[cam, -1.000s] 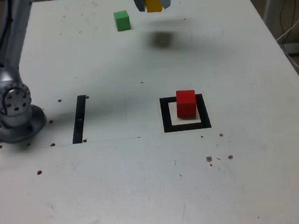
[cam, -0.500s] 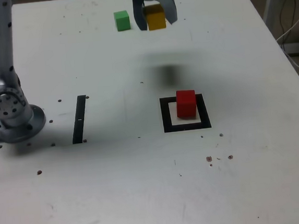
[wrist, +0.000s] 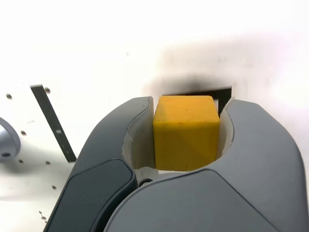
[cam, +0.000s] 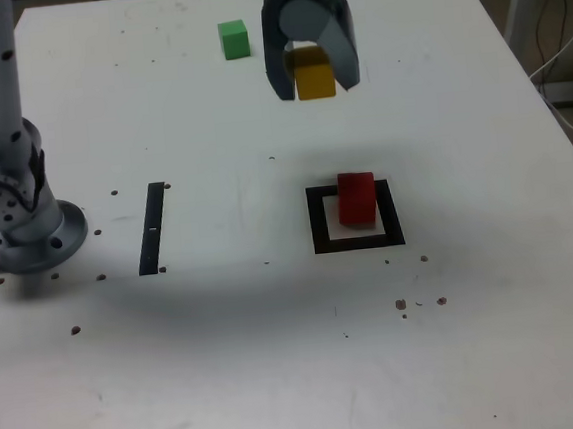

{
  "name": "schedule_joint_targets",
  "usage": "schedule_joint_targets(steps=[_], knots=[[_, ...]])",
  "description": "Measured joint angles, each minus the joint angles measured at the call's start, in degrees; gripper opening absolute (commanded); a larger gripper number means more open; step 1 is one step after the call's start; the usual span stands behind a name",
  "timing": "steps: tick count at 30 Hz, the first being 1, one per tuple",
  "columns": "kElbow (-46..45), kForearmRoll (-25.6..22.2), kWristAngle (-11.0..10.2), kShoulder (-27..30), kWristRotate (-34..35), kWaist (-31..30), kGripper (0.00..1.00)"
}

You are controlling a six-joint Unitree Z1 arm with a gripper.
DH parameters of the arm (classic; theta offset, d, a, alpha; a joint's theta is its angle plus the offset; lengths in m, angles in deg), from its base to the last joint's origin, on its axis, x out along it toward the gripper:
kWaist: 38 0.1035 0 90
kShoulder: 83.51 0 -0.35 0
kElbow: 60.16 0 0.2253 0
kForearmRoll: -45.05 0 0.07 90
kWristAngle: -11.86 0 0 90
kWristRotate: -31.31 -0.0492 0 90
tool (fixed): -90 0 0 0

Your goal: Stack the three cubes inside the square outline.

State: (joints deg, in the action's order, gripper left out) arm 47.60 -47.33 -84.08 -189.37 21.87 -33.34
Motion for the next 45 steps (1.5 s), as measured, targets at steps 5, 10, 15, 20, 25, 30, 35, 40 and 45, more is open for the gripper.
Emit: schedule_joint_targets(steps=[5, 10, 15, 20, 25, 30, 35, 40, 45], knots=[[-0.7, -0.2, 0.2, 0.0, 5.4, -4.5, 0.11], [-0.6, -0.3, 1.9, -1.4, 9.5, -8.0, 0.11], [2.3, -1.6, 3.6, -4.9, 12.9, -11.9, 0.11], [4.6, -2.3, 3.9, -7.8, 14.2, -13.5, 0.11], [4.6, -2.2, 3.9, -8.1, 14.3, -13.6, 0.11], [3.8, -1.6, 3.4, -9.0, 14.3, -13.1, 0.11], [3.2, -0.4, 3.3, -10.4, 13.9, -11.5, 0.13], [3.1, -0.3, 3.1, -11.5, 13.3, -10.6, 0.16], [3.1, -0.3, 3.0, -11.9, 13.2, -10.6, 0.21]])
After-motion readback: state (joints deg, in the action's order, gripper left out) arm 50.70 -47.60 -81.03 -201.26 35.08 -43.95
